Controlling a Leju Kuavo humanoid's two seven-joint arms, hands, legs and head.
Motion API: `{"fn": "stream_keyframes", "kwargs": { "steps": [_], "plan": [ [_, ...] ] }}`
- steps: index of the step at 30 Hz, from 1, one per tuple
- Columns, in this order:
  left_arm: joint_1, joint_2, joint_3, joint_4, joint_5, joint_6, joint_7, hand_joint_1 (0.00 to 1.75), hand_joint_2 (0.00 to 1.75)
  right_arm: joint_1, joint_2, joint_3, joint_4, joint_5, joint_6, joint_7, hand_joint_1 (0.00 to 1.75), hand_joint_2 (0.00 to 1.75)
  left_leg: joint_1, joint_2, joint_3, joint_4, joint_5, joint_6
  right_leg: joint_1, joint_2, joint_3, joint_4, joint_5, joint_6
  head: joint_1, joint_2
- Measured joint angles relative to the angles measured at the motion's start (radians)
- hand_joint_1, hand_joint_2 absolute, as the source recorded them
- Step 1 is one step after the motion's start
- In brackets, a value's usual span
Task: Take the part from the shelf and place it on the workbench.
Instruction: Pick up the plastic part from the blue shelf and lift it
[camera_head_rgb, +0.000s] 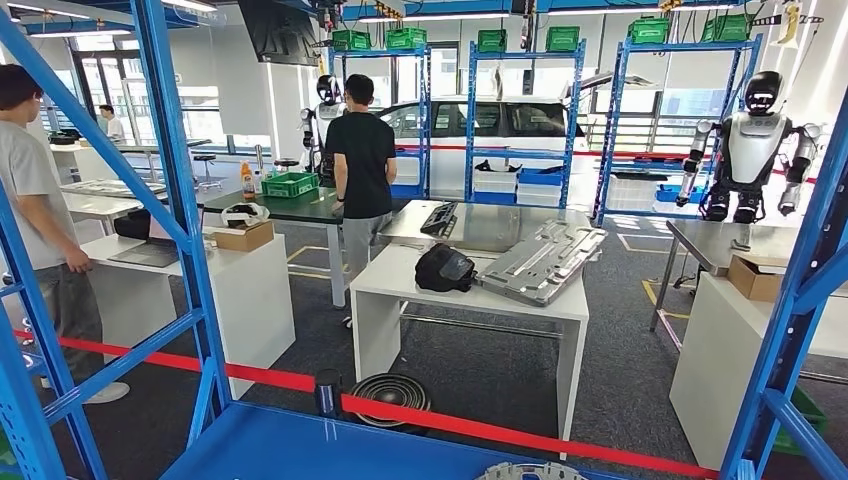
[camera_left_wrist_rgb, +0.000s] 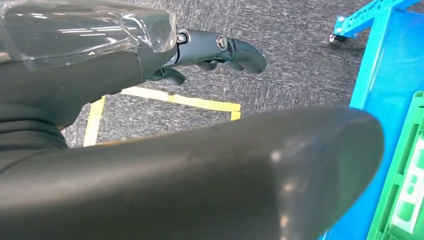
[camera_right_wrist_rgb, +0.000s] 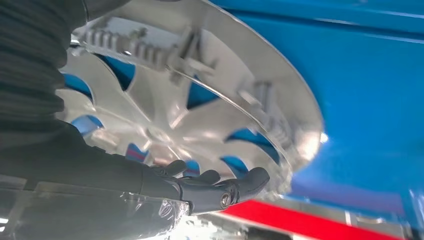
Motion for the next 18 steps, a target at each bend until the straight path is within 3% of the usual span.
{"fn": "stream_keyframes", "kwargs": {
  "steps": [2,3,7,9,11,12,13,14,16,18],
  "plan": [
    [-0.005,0.0,0.008,0.003,-0.005,-0.002,-0.002,0.0,0.0,-0.007,-0.004,-0.005,0.006,-0.003,0.017,-0.002,0.0,1.75,-0.004,-0.001,-0.005,0.011,-0.006,-0.008,0.001,-0.003,0.065,-0.128,0.042,-0.001,0.0,0.0],
    [-0.007,0.0,0.012,0.003,-0.006,-0.004,-0.003,0.0,0.0,-0.01,-0.006,-0.008,0.01,-0.004,0.021,-0.003,0.0,1.75,-0.006,-0.001,-0.008,0.016,-0.008,-0.012,0.003,-0.003,0.08,-0.159,0.051,-0.007,0.0,0.0],
    [-0.011,0.001,0.021,0.004,-0.011,-0.007,-0.009,0.0,0.0,-0.017,-0.013,-0.016,0.019,-0.006,0.028,-0.004,0.0,1.75,-0.002,0.0,-0.019,0.035,-0.021,-0.03,0.003,-0.002,0.086,-0.169,0.06,-0.032,-0.002,0.0],
    [-0.012,0.002,0.024,0.006,-0.014,-0.008,-0.012,0.0,0.0,-0.019,-0.015,-0.017,0.022,-0.006,0.028,-0.005,0.0,1.75,0.003,0.001,-0.058,0.117,-0.069,-0.042,-0.002,-0.002,0.088,-0.172,0.062,-0.04,-0.005,0.0],
    [-0.014,0.002,0.028,0.009,-0.014,-0.009,-0.014,0.0,0.0,-0.019,-0.015,-0.017,0.025,-0.006,0.028,-0.006,0.0,1.75,0.008,0.001,-0.125,0.258,-0.131,-0.051,-0.001,-0.002,0.086,-0.171,0.063,-0.043,-0.006,0.0],
    [-0.014,0.002,0.029,0.01,-0.015,-0.009,-0.014,0.0,0.0,-0.019,-0.015,-0.017,0.027,-0.006,0.028,-0.006,0.0,1.75,0.01,0.001,-0.15,0.307,-0.145,-0.053,-0.001,-0.002,0.085,-0.171,0.063,-0.043,-0.006,0.0],
    [-0.014,0.002,0.03,0.012,-0.015,-0.009,-0.014,0.0,0.0,-0.018,-0.015,-0.017,0.029,-0.006,0.028,-0.006,0.0,1.75,0.011,0.001,-0.158,0.322,-0.14,-0.053,0.0,-0.002,0.086,-0.171,0.062,-0.043,-0.006,0.0],
    [-0.014,0.002,0.031,0.013,-0.015,-0.009,-0.014,0.0,0.0,-0.018,-0.015,-0.017,0.03,-0.006,0.028,-0.006,0.0,1.75,0.011,0.001,-0.144,0.292,-0.116,-0.051,0.001,-0.001,0.087,-0.171,0.062,-0.042,-0.007,0.0],
    [-0.014,0.002,0.032,0.013,-0.015,-0.009,-0.014,0.0,0.0,-0.02,-0.015,-0.017,0.031,-0.006,0.028,-0.006,0.0,1.75,0.008,0.0,-0.074,0.15,-0.048,-0.04,0.003,0.0,0.09,-0.171,0.062,-0.042,-0.007,0.0],
    [-0.016,0.003,0.032,0.013,-0.015,-0.009,-0.015,0.0,0.0,-0.023,-0.016,-0.017,0.031,-0.006,0.028,-0.006,0.0,1.75,0.002,0.001,-0.02,0.042,-0.017,-0.029,0.008,0.001,0.088,-0.171,0.062,-0.039,-0.006,0.0]
  ]
}}
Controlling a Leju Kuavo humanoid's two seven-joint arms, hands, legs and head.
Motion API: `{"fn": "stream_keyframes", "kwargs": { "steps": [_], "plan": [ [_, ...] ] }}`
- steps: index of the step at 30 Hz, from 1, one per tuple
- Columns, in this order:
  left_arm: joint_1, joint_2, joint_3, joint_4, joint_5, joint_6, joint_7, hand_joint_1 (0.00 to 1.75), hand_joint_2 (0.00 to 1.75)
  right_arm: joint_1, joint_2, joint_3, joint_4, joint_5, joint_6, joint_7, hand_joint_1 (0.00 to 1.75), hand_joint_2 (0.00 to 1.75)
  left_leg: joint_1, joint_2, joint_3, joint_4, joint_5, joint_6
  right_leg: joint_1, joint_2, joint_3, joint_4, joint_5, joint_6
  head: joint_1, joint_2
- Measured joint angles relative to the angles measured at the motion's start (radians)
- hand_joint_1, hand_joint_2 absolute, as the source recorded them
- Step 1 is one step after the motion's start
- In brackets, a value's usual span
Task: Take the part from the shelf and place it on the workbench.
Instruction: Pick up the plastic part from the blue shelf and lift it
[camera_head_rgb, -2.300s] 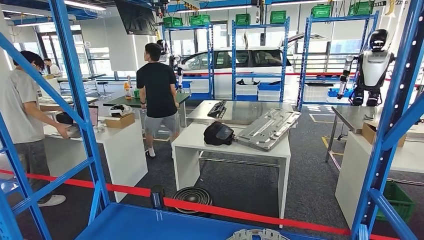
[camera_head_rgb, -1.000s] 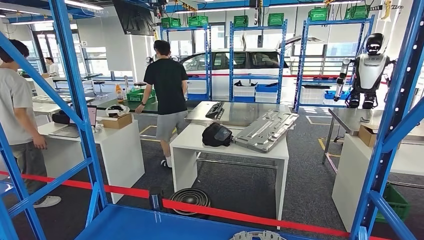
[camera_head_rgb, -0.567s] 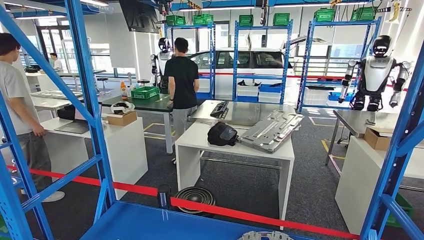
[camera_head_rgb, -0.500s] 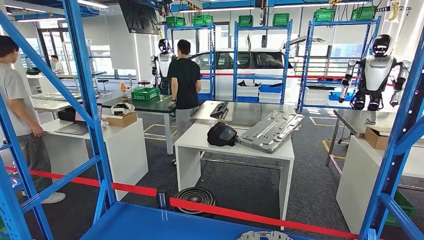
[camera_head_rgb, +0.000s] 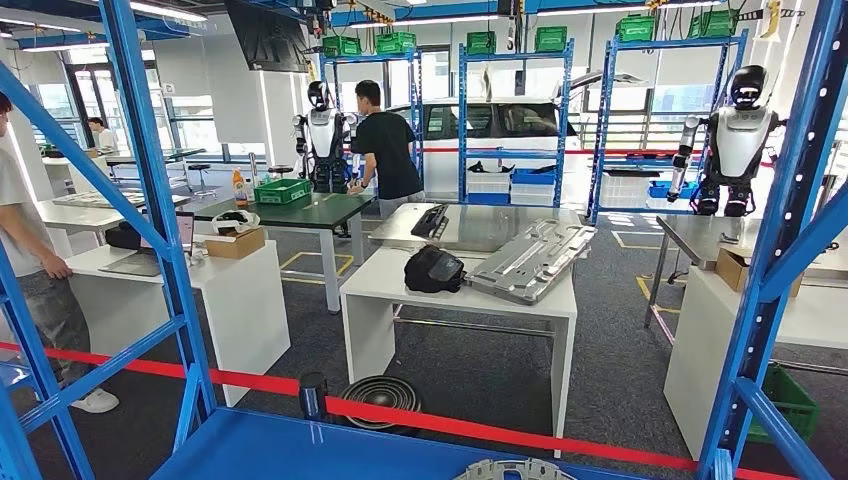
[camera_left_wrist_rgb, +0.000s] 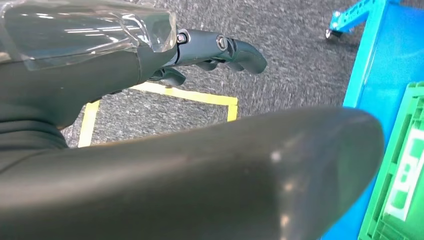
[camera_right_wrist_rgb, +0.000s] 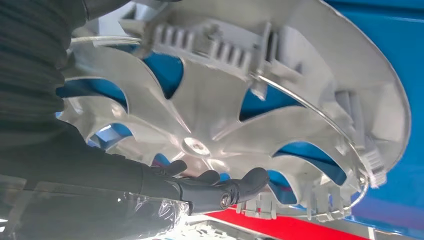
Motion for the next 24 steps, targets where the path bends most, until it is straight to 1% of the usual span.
{"fn": "stream_keyframes", "kwargs": {
  "steps": [1,2,4,5,6,8,9,10,11,12,13,14,15,16,17,18,19,20,21,22,23,24],
  "plan": [
    [-0.001,0.0,0.0,0.0,-0.001,0.0,-0.001,0.0,0.0,-0.001,0.0,0.001,0.001,0.0,0.0,0.001,0.0,1.75,-0.003,0.0,0.008,-0.018,-0.001,0.004,0.001,0.0,-0.001,0.0,0.0,0.003,0.0,0.0],
    [-0.001,0.001,0.0,0.0,-0.001,0.001,-0.003,0.0,0.0,-0.002,0.001,0.002,0.002,0.002,0.0,0.002,0.0,1.75,-0.006,0.001,0.008,-0.021,-0.001,0.007,0.002,-0.001,-0.002,-0.002,0.001,0.008,0.001,0.0],
    [-0.002,0.0,0.0,0.0,-0.004,0.002,-0.005,0.0,0.0,-0.004,0.002,0.005,0.005,0.004,0.0,0.006,0.0,1.75,-0.002,0.002,0.015,-0.035,0.008,0.018,0.002,-0.002,-0.008,0.007,-0.003,0.017,0.001,0.0],
    [-0.003,-0.001,0.001,0.0,-0.006,0.003,-0.006,0.0,0.0,-0.007,0.002,0.006,0.006,0.005,0.0,0.009,0.15,1.75,0.0,0.002,0.02,-0.043,0.014,0.024,0.003,-0.003,-0.02,0.03,-0.017,0.018,0.001,0.0],
    [-0.004,-0.001,0.001,0.0,-0.01,0.003,-0.007,0.0,0.0,-0.01,0.003,0.007,0.009,0.006,0.001,0.012,0.55,1.75,0.002,0.003,0.024,-0.049,0.019,0.029,0.003,-0.003,-0.042,0.075,-0.039,0.015,0.002,0.0],
    [-0.007,-0.002,0.001,0.001,-0.017,0.003,-0.009,0.0,0.0,-0.011,0.003,0.009,0.015,0.006,0.005,0.019,1.34,1.75,0.001,0.003,0.021,-0.05,0.022,0.032,0.002,-0.003,-0.108,0.213,-0.097,0.01,0.004,0.0],
    [-0.008,-0.002,0.001,0.002,-0.02,0.003,-0.01,0.0,0.0,-0.01,0.003,0.012,0.019,0.006,0.008,0.022,1.61,1.75,0.0,0.002,0.02,-0.05,0.022,0.032,0.001,-0.003,-0.135,0.27,-0.116,0.012,0.005,0.0],
    [-0.008,-0.002,0.001,0.004,-0.022,0.003,-0.01,0.0,0.0,-0.009,0.003,0.014,0.023,0.006,0.011,0.024,1.65,1.75,0.0,0.002,0.02,-0.049,0.022,0.032,0.0,-0.004,-0.147,0.295,-0.12,0.018,0.006,0.0],
    [-0.009,-0.001,0.001,0.006,-0.023,0.003,-0.011,0.0,0.0,-0.009,0.003,0.016,0.026,0.007,0.014,0.026,1.69,1.75,0.001,0.001,0.02,-0.049,0.022,0.032,-0.003,-0.004,-0.139,0.278,-0.108,0.026,0.006,0.0],
    [-0.009,-0.001,0.001,0.008,-0.023,0.003,-0.011,0.0,0.0,-0.01,0.003,0.017,0.029,0.007,0.016,0.026,1.73,1.75,0.001,0.0,0.02,-0.046,0.02,0.03,-0.006,-0.004,-0.11,0.22,-0.083,0.036,0.006,0.0],
    [-0.01,-0.001,0.002,0.011,-0.024,0.003,-0.012,0.0,0.0,-0.012,0.003,0.017,0.031,0.008,0.018,0.027,1.75,1.75,0.001,0.0,0.019,-0.041,0.018,0.026,-0.01,-0.005,-0.071,0.143,-0.055,0.044,0.007,0.0],
    [-0.011,-0.001,0.001,0.013,-0.026,0.004,-0.014,0.0,0.0,-0.014,0.004,0.018,0.033,0.009,0.02,0.027,1.75,1.75,-0.001,-0.001,0.017,-0.034,0.014,0.02,-0.012,-0.005,-0.037,0.076,-0.032,0.045,0.007,0.0],
    [-0.011,0.0,0.001,0.014,-0.027,0.005,-0.015,0.0,0.0,-0.015,0.004,0.019,0.035,0.009,0.022,0.027,1.75,1.75,-0.003,-0.001,0.014,-0.028,0.01,0.014,-0.012,-0.005,-0.013,0.031,-0.018,0.043,0.006,0.0],
    [-0.012,0.001,0.001,0.015,-0.029,0.006,-0.017,0.0,0.0,-0.015,0.005,0.021,0.036,0.009,0.023,0.027,1.75,1.75,-0.004,-0.001,0.012,-0.023,0.007,0.008,-0.011,-0.004,-0.003,0.011,-0.013,0.036,0.006,0.0],
    [-0.012,0.001,0.001,0.015,-0.03,0.006,-0.018,0.0,0.0,-0.016,0.005,0.023,0.038,0.01,0.024,0.027,1.75,1.75,-0.004,-0.001,0.01,-0.021,0.007,0.003,-0.008,-0.003,-0.003,0.012,-0.012,0.028,0.005,0.0],
    [-0.012,0.002,0.001,0.015,-0.03,0.005,-0.018,0.0,0.0,-0.016,0.005,0.024,0.039,0.01,0.024,0.027,1.75,1.75,-0.002,0.0,0.01,-0.021,0.007,0.0,-0.009,-0.002,-0.003,0.011,-0.01,0.021,0.005,0.0],
    [-0.012,0.003,0.001,0.015,-0.03,0.004,-0.019,0.0,0.0,-0.017,0.005,0.024,0.04,0.011,0.024,0.027,1.75,1.75,0.0,0.0,0.007,-0.015,0.002,-0.005,-0.011,-0.002,-0.003,0.01,-0.009,0.015,0.005,0.0],
    [-0.013,0.004,0.001,0.015,-0.03,0.003,-0.019,0.0,0.0,-0.018,0.005,0.024,0.041,0.012,0.025,0.027,1.75,1.75,0.003,0.0,-0.002,0.004,-0.012,-0.01,-0.013,-0.002,-0.001,0.008,-0.008,0.009,0.004,0.0],
    [-0.013,0.004,0.001,0.015,-0.03,0.003,-0.019,0.0,0.0,-0.019,0.005,0.024,0.041,0.012,0.025,0.026,1.75,1.75,0.005,0.0,-0.021,0.045,-0.036,-0.015,-0.016,-0.002,-0.001,0.007,-0.007,0.004,0.003,0.0],
    [-0.013,0.005,0.001,0.015,-0.03,0.003,-0.019,0.0,0.0,-0.02,0.005,0.024,0.042,0.013,0.025,0.026,1.75,1.75,0.008,0.0,-0.05,0.106,-0.068,-0.02,-0.015,-0.003,-0.001,0.007,-0.007,0.001,0.002,0.0],
    [-0.013,0.005,0.001,0.016,-0.03,0.003,-0.019,0.0,0.0,-0.02,0.005,0.024,0.044,0.013,0.025,0.025,1.75,1.75,0.009,0.0,-0.083,0.178,-0.1,-0.023,-0.014,-0.003,-0.001,0.008,-0.007,-0.001,0.001,0.0],
    [-0.013,0.006,0.001,0.016,-0.03,0.003,-0.019,0.0,0.0,-0.021,0.006,0.025,0.046,0.013,0.025,0.025,1.75,1.75,0.01,0.0,-0.113,0.242,-0.123,-0.025,-0.013,-0.003,-0.002,0.008,-0.007,-0.001,0.001,0.0]
  ]
}}
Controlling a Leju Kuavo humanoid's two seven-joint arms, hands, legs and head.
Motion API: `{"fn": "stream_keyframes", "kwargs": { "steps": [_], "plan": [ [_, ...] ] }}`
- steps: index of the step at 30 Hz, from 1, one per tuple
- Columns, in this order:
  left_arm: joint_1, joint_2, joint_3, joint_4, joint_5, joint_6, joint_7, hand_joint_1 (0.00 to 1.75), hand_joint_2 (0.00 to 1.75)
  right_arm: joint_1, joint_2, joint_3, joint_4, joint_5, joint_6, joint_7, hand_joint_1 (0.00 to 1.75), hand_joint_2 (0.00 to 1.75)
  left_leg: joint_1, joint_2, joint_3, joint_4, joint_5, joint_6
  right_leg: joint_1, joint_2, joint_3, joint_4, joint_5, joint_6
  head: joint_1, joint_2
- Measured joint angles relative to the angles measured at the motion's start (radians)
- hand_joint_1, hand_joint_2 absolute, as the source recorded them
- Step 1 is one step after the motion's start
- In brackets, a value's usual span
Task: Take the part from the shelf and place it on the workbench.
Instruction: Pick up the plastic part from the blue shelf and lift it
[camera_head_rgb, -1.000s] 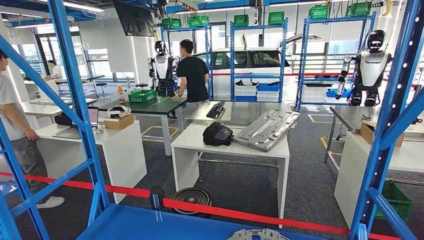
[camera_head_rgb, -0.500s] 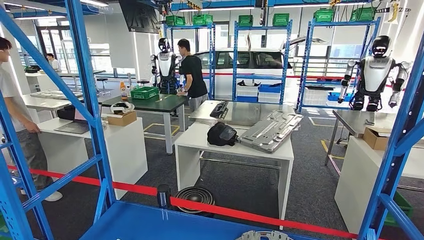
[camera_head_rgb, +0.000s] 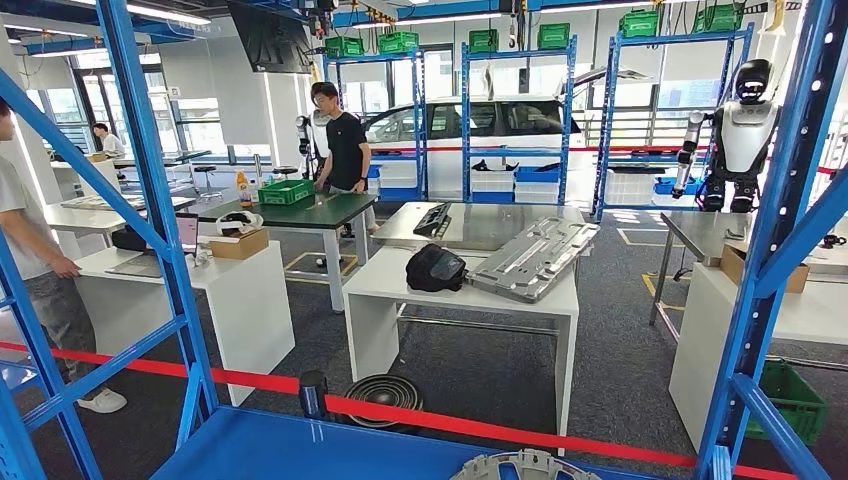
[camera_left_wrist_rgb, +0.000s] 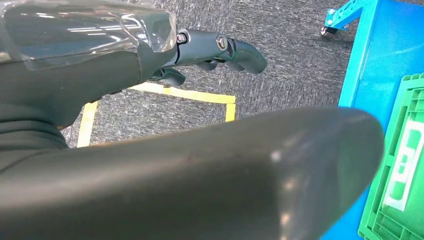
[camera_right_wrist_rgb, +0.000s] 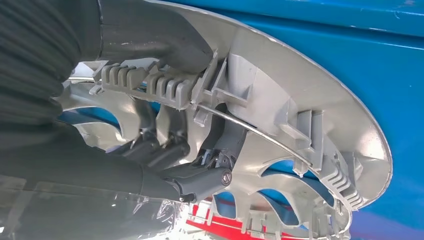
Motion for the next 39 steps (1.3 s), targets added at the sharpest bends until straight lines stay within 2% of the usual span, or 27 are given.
{"fn": "stream_keyframes", "kwargs": {
  "steps": [1,2,3,4,6,7,9,11,13,15,16,17,18,19,20,22,24,26,28,30,31,32,33,35,36,37,39],
  "plan": [
    [0.0,0.0,0.0,0.001,0.0,0.0,0.0,0.0,0.0,0.0,0.0,0.0,0.002,0.0,0.0,-0.001,1.75,1.75,0.0,0.0,-0.017,0.034,-0.005,-0.001,0.001,0.0,0.0,0.0,0.0,0.0,0.0,0.0],
    [0.001,0.0,0.0,0.002,0.0,0.0,0.0,0.0,0.0,-0.001,0.0,0.0,0.003,0.0,0.0,-0.001,1.75,1.75,0.0,0.0,-0.013,0.026,0.009,0.001,0.002,0.0,0.001,0.0,0.0,0.0,0.0,0.0],
    [0.001,0.0,0.0,0.003,0.0,0.0,0.0,0.0,0.0,-0.001,0.0,0.001,0.004,0.0,0.0,-0.001,1.75,1.75,0.0,0.0,0.011,-0.023,0.04,0.003,0.002,0.001,0.003,0.0,0.0,0.0,0.0,0.0],
    [0.001,0.0,0.001,0.003,0.0,0.0,0.0,0.0,0.0,-0.002,0.0,0.001,0.005,0.0,0.0,-0.001,1.75,1.75,-0.001,0.0,0.049,-0.099,0.077,0.008,0.003,0.002,0.005,0.0,0.0,0.001,0.0,0.0],
    [0.0,0.001,0.001,0.003,0.0,0.001,0.0,0.0,0.0,-0.004,0.0,0.001,0.006,0.001,0.0,-0.001,1.75,1.75,-0.005,0.0,0.112,-0.224,0.116,0.017,0.007,0.002,0.005,-0.001,0.0,0.003,0.0,0.0],
    [-0.001,0.002,0.0,0.003,0.0,0.001,0.0,0.0,0.0,-0.005,0.0,0.001,0.007,0.003,0.0,-0.001,1.75,1.75,-0.008,0.0,0.124,-0.252,0.119,0.021,0.008,0.003,0.003,-0.001,0.001,0.006,0.0,0.0],
    [-0.001,0.002,0.0,0.003,0.0,0.0,0.0,0.0,0.0,-0.006,0.0,0.002,0.008,0.005,0.0,-0.002,1.75,1.75,-0.013,0.001,0.127,-0.261,0.118,0.029,0.008,0.003,0.002,-0.005,0.004,0.016,0.0,0.0],
    [-0.001,0.002,0.001,0.003,0.001,0.0,-0.002,0.0,0.0,-0.006,-0.002,0.003,0.009,0.006,0.0,-0.002,1.75,1.75,-0.009,0.002,0.135,-0.276,0.129,0.042,0.008,0.002,-0.004,0.004,-0.002,0.024,0.001,0.0],
    [-0.002,0.001,0.001,0.003,0.006,-0.004,-0.01,0.0,0.87,-0.005,-0.005,0.003,0.01,0.006,0.0,-0.002,1.75,1.75,-0.006,0.003,0.14,-0.288,0.139,0.052,0.008,0.001,-0.046,0.087,-0.045,0.022,0.003,0.0],
    [-0.001,-0.001,0.0,0.001,0.014,-0.017,-0.029,0.0,1.75,0.002,-0.008,0.001,0.009,0.004,0.002,-0.002,1.75,1.75,-0.008,0.004,0.137,-0.289,0.141,0.054,0.008,0.001,-0.115,0.23,-0.102,0.019,0.004,0.0],
    [-0.001,-0.002,0.0,-0.001,0.017,-0.023,-0.039,0.0,1.75,0.006,-0.009,0.0,0.009,0.003,0.003,-0.002,1.75,1.75,-0.008,0.003,0.137,-0.288,0.141,0.054,0.007,0.001,-0.138,0.279,-0.116,0.022,0.005,0.0],
    [0.0,-0.003,-0.002,-0.005,0.019,-0.027,-0.047,0.0,1.75,0.009,-0.01,-0.002,0.008,0.002,0.003,-0.001,1.75,1.75,-0.009,0.003,0.137,-0.288,0.141,0.054,0.006,0.0,-0.143,0.289,-0.113,0.029,0.005,0.0],
    [0.001,-0.005,-0.003,-0.009,0.019,-0.029,-0.052,0.0,1.75,0.01,-0.01,-0.004,0.005,0.001,0.004,-0.001,1.75,1.75,-0.008,0.002,0.138,-0.287,0.14,0.053,0.005,0.0,-0.125,0.253,-0.093,0.037,0.006,0.0],
    [0.001,-0.007,-0.004,-0.013,0.019,-0.03,-0.054,0.0,1.75,0.011,-0.011,-0.006,0.002,0.0,0.004,-0.001,1.75,1.75,-0.008,0.001,0.139,-0.284,0.139,0.051,0.003,-0.001,-0.088,0.18,-0.064,0.045,0.006,0.0],
    [0.001,-0.008,-0.005,-0.017,0.02,-0.03,-0.055,0.0,1.75,0.011,-0.011,-0.007,-0.002,-0.002,0.005,-0.001,1.75,1.75,-0.009,0.0,0.138,-0.279,0.136,0.046,0.002,-0.002,-0.05,0.105,-0.038,0.048,0.007,0.0],
    [0.003,-0.009,-0.006,-0.024,0.024,-0.03,-0.055,0.0,1.75,0.014,-0.01,-0.01,-0.014,-0.013,0.005,-0.004,1.75,1.75,-0.013,-0.002,0.134,-0.268,0.129,0.035,0.002,-0.002,-0.002,0.009,-0.007,0.039,0.006,0.0],
    [0.005,-0.009,-0.006,-0.029,0.034,-0.035,-0.057,0.0,1.75,0.024,-0.009,-0.02,-0.029,-0.052,-0.003,-0.017,1.75,1.75,-0.013,-0.002,0.131,-0.265,0.127,0.027,0.006,-0.001,0.001,0.001,-0.002,0.021,0.005,0.0],
    [0.008,-0.008,-0.006,-0.031,0.043,-0.042,-0.062,0.0,1.75,0.04,-0.006,-0.042,-0.051,-0.136,-0.013,-0.043,1.75,1.75,-0.009,-0.001,0.122,-0.253,0.117,0.019,0.003,-0.001,0.001,-0.001,0.0,0.01,0.004,0.0],
    [0.01,-0.008,-0.006,-0.034,0.049,-0.045,-0.067,0.0,1.75,0.053,0.0,-0.065,-0.074,-0.216,-0.02,-0.068,1.75,1.75,-0.005,-0.001,0.087,-0.175,0.07,0.009,0.0,0.0,0.002,-0.002,0.002,0.002,0.002,0.0],
    [0.01,-0.008,-0.006,-0.037,0.05,-0.053,-0.07,0.0,1.75,0.069,0.006,-0.088,-0.09,-0.315,-0.024,-0.103,1.75,1.75,-0.002,0.0,0.022,-0.037,0.005,0.001,0.002,0.0,0.0,-0.002,0.002,-0.002,0.0,0.0],
    [0.011,-0.008,-0.006,-0.037,0.05,-0.058,-0.07,0.0,1.75,0.081,0.011,-0.104,-0.099,-0.41,-0.025,-0.134,1.75,1.75,-0.001,0.0,-0.004,0.017,-0.011,0.0,0.004,0.0,0.0,-0.001,0.002,-0.003,0.0,0.0],
    [0.012,-0.008,-0.005,-0.037,0.051,-0.065,-0.071,0.0,1.75,0.095,0.016,-0.124,-0.11,-0.534,-0.024,-0.17,1.75,1.75,-0.001,0.0,-0.015,0.036,-0.01,0.001,0.006,0.0,-0.001,-0.001,0.002,-0.003,0.0,0.0],
    [0.013,-0.008,-0.003,-0.037,0.052,-0.071,-0.072,0.0,1.75,0.107,0.022,-0.144,-0.126,-0.674,-0.022,-0.207,1.75,1.75,-0.001,0.0,-0.004,0.013,0.011,0.004,0.008,0.001,0.0,-0.001,0.001,-0.003,0.0,0.0],
    [0.013,-0.007,0.002,-0.042,0.052,-0.081,-0.076,0.0,1.75,0.119,0.033,-0.179,-0.167,-0.921,-0.015,-0.257,1.75,1.75,-0.006,-0.001,0.062,-0.124,0.079,0.019,0.01,0.005,0.003,-0.002,0.001,-0.003,-0.001,0.0],
    [0.012,-0.006,0.005,-0.045,0.052,-0.083,-0.078,0.0,1.75,0.119,0.037,-0.193,-0.186,-0.997,-0.013,-0.267,1.75,1.75,-0.009,0.0,0.096,-0.191,0.102,0.026,0.013,0.007,0.003,-0.002,0.001,-0.003,0.0,0.0],
    [0.011,-0.006,0.007,-0.048,0.053,-0.086,-0.081,0.0,1.75,0.118,0.04,-0.204,-0.202,-1.04,-0.01,-0.271,1.75,1.75,-0.013,0.001,0.117,-0.235,0.113,0.033,0.014,0.008,0.002,-0.003,0.001,-0.001,-0.001,0.0],
    [0.009,-0.006,0.012,-0.053,0.052,-0.089,-0.085,0.0,1.75,0.124,0.044,-0.22,-0.222,-1.082,-0.002,-0.282,1.75,1.75,-0.02,0.002,0.127,-0.259,0.112,0.039,0.015,0.007,0.001,-0.005,0.002,0.007,-0.001,0.0]
  ]
}}
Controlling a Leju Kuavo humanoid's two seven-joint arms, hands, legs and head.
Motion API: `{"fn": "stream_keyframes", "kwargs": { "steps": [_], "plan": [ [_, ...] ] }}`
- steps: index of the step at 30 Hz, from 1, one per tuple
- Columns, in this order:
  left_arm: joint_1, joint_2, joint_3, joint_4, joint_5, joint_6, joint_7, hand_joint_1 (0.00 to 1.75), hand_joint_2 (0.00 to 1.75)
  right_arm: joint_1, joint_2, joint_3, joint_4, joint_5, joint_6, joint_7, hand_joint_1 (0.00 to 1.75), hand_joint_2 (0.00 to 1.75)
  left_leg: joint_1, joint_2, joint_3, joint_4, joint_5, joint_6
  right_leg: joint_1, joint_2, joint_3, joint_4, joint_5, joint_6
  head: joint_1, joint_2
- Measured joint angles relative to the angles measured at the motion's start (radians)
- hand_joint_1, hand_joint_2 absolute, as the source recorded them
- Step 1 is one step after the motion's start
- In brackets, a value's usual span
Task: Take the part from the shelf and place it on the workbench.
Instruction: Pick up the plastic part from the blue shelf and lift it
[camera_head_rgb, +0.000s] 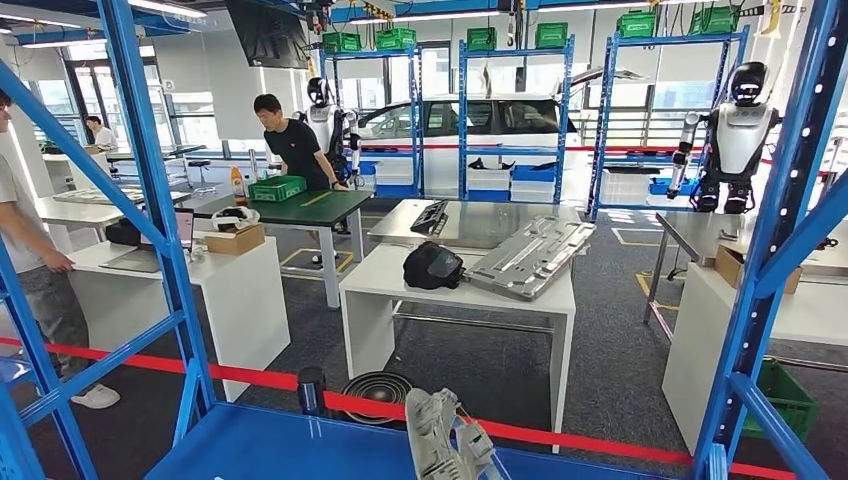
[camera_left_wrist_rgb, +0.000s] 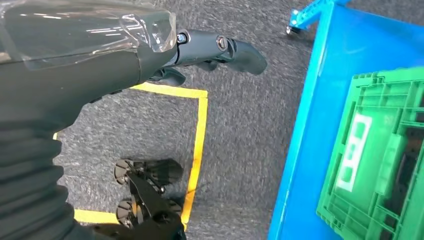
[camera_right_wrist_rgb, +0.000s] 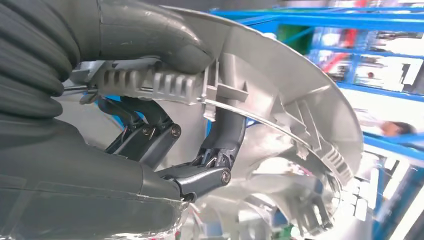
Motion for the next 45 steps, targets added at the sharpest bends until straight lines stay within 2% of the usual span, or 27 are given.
{"fn": "stream_keyframes", "kwargs": {
  "steps": [3,4,6,7,8,9,11,13,14,17,18,19,22,23,24,25,27,29,32,34,37,38,39,40,42,43,45],
  "plan": [
    [0.001,-0.002,0.005,-0.006,-0.003,-0.001,-0.007,0.0,1.75,0.013,-0.001,-0.016,-0.035,-0.139,0.028,-0.053,1.75,1.75,0.004,-0.001,0.011,-0.023,0.017,0.013,0.002,-0.003,-0.015,0.022,-0.014,0.011,0.001,0.0],
    [0.001,-0.003,0.007,-0.007,-0.002,0.0,-0.009,0.0,1.75,0.015,-0.003,-0.021,-0.051,-0.204,0.041,-0.07,1.75,1.75,0.006,0.0,0.015,-0.03,0.023,0.017,0.003,-0.004,-0.036,0.064,-0.036,0.009,0.002,0.0],
    [0.001,-0.003,0.009,-0.008,0.006,0.003,-0.006,0.0,1.75,0.016,-0.009,-0.028,-0.081,-0.321,0.068,-0.095,1.75,1.75,0.007,0.001,0.013,-0.033,0.026,0.021,0.001,-0.004,-0.101,0.199,-0.094,0.005,0.003,0.0],
    [0.002,-0.003,0.01,-0.009,0.016,0.006,-0.003,0.0,1.75,0.017,-0.013,-0.03,-0.097,-0.373,0.082,-0.106,1.75,1.75,0.007,0.0,0.012,-0.033,0.026,0.021,0.0,-0.004,-0.131,0.261,-0.114,0.007,0.004,0.0],
    [0.003,-0.003,0.01,-0.01,0.027,0.009,0.002,0.0,1.75,0.017,-0.015,-0.031,-0.112,-0.416,0.094,-0.117,1.75,1.75,0.007,0.0,0.013,-0.033,0.026,0.02,-0.001,-0.004,-0.146,0.292,-0.12,0.012,0.004,0.0],
    [0.006,-0.003,0.008,-0.011,0.039,0.011,0.006,0.0,1.75,0.018,-0.018,-0.032,-0.13,-0.458,0.108,-0.128,1.75,1.75,0.007,-0.001,0.014,-0.032,0.025,0.019,-0.003,-0.005,-0.139,0.279,-0.107,0.021,0.005,0.0],
    [0.011,-0.004,0.003,-0.015,0.058,0.013,0.015,0.0,1.75,0.018,-0.024,-0.033,-0.166,-0.518,0.136,-0.144,1.75,1.75,0.008,-0.005,0.016,-0.027,0.021,0.014,-0.008,-0.008,-0.072,0.141,-0.051,0.038,0.006,0.0],
    [0.014,-0.003,-0.003,-0.022,0.069,0.014,0.021,0.0,1.75,0.019,-0.03,-0.034,-0.201,-0.551,0.158,-0.152,1.75,1.75,0.004,-0.008,0.013,-0.016,0.013,0.003,-0.009,-0.01,-0.013,0.023,-0.01,0.035,0.006,0.0],
    [0.015,-0.003,-0.005,-0.024,0.071,0.014,0.022,0.0,1.75,0.02,-0.031,-0.034,-0.215,-0.558,0.164,-0.154,1.75,1.75,0.002,-0.009,0.01,-0.011,0.01,-0.002,-0.008,-0.01,-0.003,0.002,-0.003,0.028,0.006,0.0],
    [0.02,-0.002,-0.01,-0.031,0.073,0.014,0.024,0.0,1.75,0.021,-0.034,-0.034,-0.245,-0.565,0.168,-0.156,1.75,1.75,0.004,-0.007,0.005,-0.004,0.004,-0.012,-0.01,-0.006,-0.004,0.002,0.001,0.006,0.004,0.0],
    [0.021,-0.002,-0.011,-0.033,0.073,0.014,0.025,0.0,1.75,0.021,-0.035,-0.033,-0.253,-0.568,0.173,-0.158,1.75,1.75,0.006,-0.006,-0.003,0.013,-0.008,-0.017,-0.012,-0.006,-0.004,0.002,0.002,0.001,0.004,0.0],
    [0.022,-0.002,-0.013,-0.034,0.073,0.015,0.025,0.0,1.75,0.02,-0.035,-0.033,-0.261,-0.573,0.181,-0.161,1.75,1.75,0.008,-0.006,-0.02,0.049,-0.031,-0.023,-0.015,-0.006,-0.003,0.001,0.003,-0.003,0.003,0.0],
    [0.024,-0.002,-0.016,-0.034,0.069,0.018,0.022,0.0,1.75,0.021,-0.035,-0.031,-0.284,-0.617,0.223,-0.166,1.75,1.75,0.015,-0.004,-0.114,0.252,-0.124,-0.036,-0.014,-0.006,-0.004,0.001,0.002,-0.007,0.001,0.0],
    [0.025,-0.002,-0.016,-0.034,0.066,0.018,0.02,0.0,1.75,0.021,-0.034,-0.029,-0.294,-0.636,0.24,-0.164,1.75,1.75,0.017,-0.004,-0.135,0.295,-0.133,-0.037,-0.013,-0.006,-0.004,0.002,0.002,-0.007,0.001,0.0],
    [0.025,-0.002,-0.016,-0.034,0.062,0.019,0.016,0.0,1.75,0.02,-0.032,-0.026,-0.306,-0.655,0.256,-0.161,1.75,1.75,0.018,-0.003,-0.136,0.295,-0.122,-0.037,-0.012,-0.005,-0.003,0.002,0.002,-0.007,0.001,0.0],
    [0.025,-0.002,-0.016,-0.034,0.057,0.019,0.012,0.0,1.75,0.017,-0.031,-0.022,-0.32,-0.669,0.27,-0.157,1.75,1.75,0.018,-0.003,-0.117,0.254,-0.093,-0.034,-0.011,-0.005,-0.001,0.002,0.002,-0.007,0.001,0.0],
    [0.023,-0.001,-0.018,-0.034,0.047,0.018,0.001,0.0,1.75,0.005,-0.029,-0.011,-0.346,-0.687,0.293,-0.15,1.75,1.75,0.015,-0.004,-0.045,0.104,-0.025,-0.022,-0.009,-0.003,0.002,0.001,0.002,-0.007,0.0,0.0],
    [0.021,0.001,-0.02,-0.033,0.036,0.019,-0.011,0.0,1.75,-0.013,-0.029,0.0,-0.368,-0.693,0.309,-0.146,1.75,1.75,0.008,-0.004,-0.002,0.009,0.003,-0.011,-0.006,-0.001,-0.001,0.001,0.003,-0.003,0.001,0.0],
    [0.019,0.002,-0.025,-0.03,0.022,0.021,-0.025,0.0,1.75,-0.036,-0.03,0.017,-0.392,-0.694,0.322,-0.141,1.75,1.75,0.005,-0.002,0.005,-0.012,0.009,0.0,-0.006,-0.002,-0.005,-0.002,0.006,0.011,0.0,0.0],
    [0.018,0.001,-0.03,-0.027,0.013,0.022,-0.034,0.0,1.75,-0.045,-0.035,0.026,-0.407,-0.683,0.326,-0.146,1.75,1.75,0.008,-0.001,0.014,-0.028,0.021,0.012,-0.006,-0.004,-0.023,0.034,-0.016,0.014,0.001,0.0],
    [0.016,0.0,-0.039,-0.018,0.002,0.023,-0.041,0.0,1.75,-0.047,-0.05,0.038,-0.421,-0.641,0.331,-0.169,1.75,1.75,0.008,0.0,0.012,-0.034,0.029,0.02,-0.007,-0.004,-0.115,0.226,-0.1,0.01,0.004,0.0],
    [0.016,-0.001,-0.04,-0.016,0.0,0.023,-0.042,0.0,1.75,-0.047,-0.056,0.043,-0.424,-0.626,0.332,-0.18,1.75,1.75,0.007,0.0,0.011,-0.033,0.029,0.02,-0.007,-0.004,-0.139,0.278,-0.116,0.013,0.004,0.0],
    [0.016,-0.001,-0.041,-0.013,-0.003,0.023,-0.044,0.0,1.75,-0.047,-0.062,0.047,-0.427,-0.614,0.332,-0.19,1.75,1.75,0.007,0.0,0.011,-0.033,0.029,0.02,-0.008,-0.005,-0.144,0.292,-0.115,0.02,0.005,0.0],
    [0.015,-0.001,-0.042,-0.011,-0.005,0.023,-0.045,0.0,1.75,-0.046,-0.068,0.051,-0.43,-0.604,0.332,-0.198,1.75,1.75,0.007,-0.001,0.011,-0.031,0.029,0.019,-0.01,-0.005,-0.127,0.26,-0.098,0.029,0.005,0.0],
    [0.015,-0.001,-0.043,-0.007,-0.006,0.023,-0.046,0.0,1.75,-0.046,-0.077,0.058,-0.436,-0.593,0.332,-0.208,1.75,1.75,0.008,-0.003,0.011,-0.024,0.025,0.014,-0.014,-0.009,-0.051,0.114,-0.045,0.041,0.006,0.0],
    [0.015,-0.001,-0.043,-0.006,-0.007,0.023,-0.047,0.0,1.75,-0.045,-0.08,0.061,-0.44,-0.591,0.332,-0.21,1.75,1.75,0.006,-0.003,0.008,-0.018,0.021,0.008,-0.014,-0.01,-0.019,0.051,-0.024,0.039,0.006,0.0],
    [0.015,-0.001,-0.043,-0.005,-0.007,0.024,-0.048,0.0,1.75,-0.045,-0.085,0.067,-0.447,-0.588,0.332,-0.214,1.75,1.75,0.002,-0.003,0.002,-0.009,0.016,-0.002,-0.011,-0.009,0.005,0.003,-0.011,0.024,0.006,0.0]
  ]
}}
